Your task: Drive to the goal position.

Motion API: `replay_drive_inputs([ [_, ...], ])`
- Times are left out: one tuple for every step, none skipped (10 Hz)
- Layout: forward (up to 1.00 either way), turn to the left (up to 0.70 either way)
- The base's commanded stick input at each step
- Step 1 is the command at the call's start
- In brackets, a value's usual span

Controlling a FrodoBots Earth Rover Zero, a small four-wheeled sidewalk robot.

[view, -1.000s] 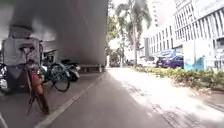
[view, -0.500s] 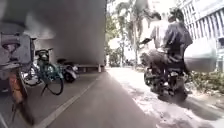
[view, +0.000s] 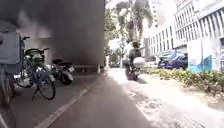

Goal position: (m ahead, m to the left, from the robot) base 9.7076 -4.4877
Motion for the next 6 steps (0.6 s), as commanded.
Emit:
replay_drive_inputs([
  [0.45, 0.00],
  [0.45, 0.00],
  [0.45, 0.00],
  [0.45, 0.00],
  [0.45, 0.00],
  [0.45, 0.00],
])
